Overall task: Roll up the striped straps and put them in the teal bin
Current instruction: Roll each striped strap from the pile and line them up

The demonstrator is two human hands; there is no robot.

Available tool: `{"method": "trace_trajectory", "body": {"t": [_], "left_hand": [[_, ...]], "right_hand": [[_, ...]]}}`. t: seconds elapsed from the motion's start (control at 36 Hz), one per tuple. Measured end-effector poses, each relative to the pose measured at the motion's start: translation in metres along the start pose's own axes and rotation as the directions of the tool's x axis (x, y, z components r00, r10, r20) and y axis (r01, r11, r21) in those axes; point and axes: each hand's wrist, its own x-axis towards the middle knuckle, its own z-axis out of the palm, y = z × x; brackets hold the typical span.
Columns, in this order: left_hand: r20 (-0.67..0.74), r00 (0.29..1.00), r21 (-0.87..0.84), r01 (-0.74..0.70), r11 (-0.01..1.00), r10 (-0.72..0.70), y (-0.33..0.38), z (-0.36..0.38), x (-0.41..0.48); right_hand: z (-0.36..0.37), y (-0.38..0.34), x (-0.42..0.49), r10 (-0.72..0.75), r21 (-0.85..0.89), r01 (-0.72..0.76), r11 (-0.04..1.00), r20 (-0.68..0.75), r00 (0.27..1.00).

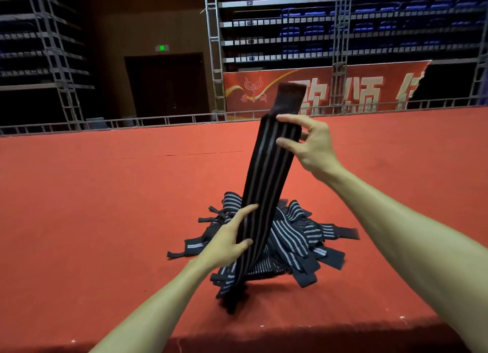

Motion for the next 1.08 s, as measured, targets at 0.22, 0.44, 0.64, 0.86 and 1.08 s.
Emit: {"method": "trace_trajectory", "body": {"t": [0.22,0.44,0.64,0.86,1.08], "left_hand": [[0.010,0.999,-0.283,-0.037,0.958,0.042,0.029,0.032,0.013],[0.113,0.993,-0.439,0.024,0.898,0.029,0.048,0.087,0.053],[0.255,0.962,-0.154,0.140,0.978,-0.098,0.001,0.127,0.078],[-0.042,0.921,-0.077,0.384,0.920,-0.387,-0.062,0.081,0.142],[-0.081,0.821,-0.105,0.557,0.824,-0.565,-0.115,0.071,0.197]], "right_hand": [[-0.057,-0.006,0.028,-0.045,-0.100,0.031,0.995,-0.144,0.989],[-0.098,0.021,0.026,0.009,-0.149,-0.039,0.988,-0.194,0.981],[-0.101,0.084,-0.019,0.102,-0.203,-0.123,0.971,-0.112,0.988],[-0.096,0.152,-0.042,0.173,-0.195,-0.194,0.961,-0.119,0.978],[-0.084,0.211,-0.066,0.256,-0.143,-0.270,0.952,-0.108,0.961]]}}
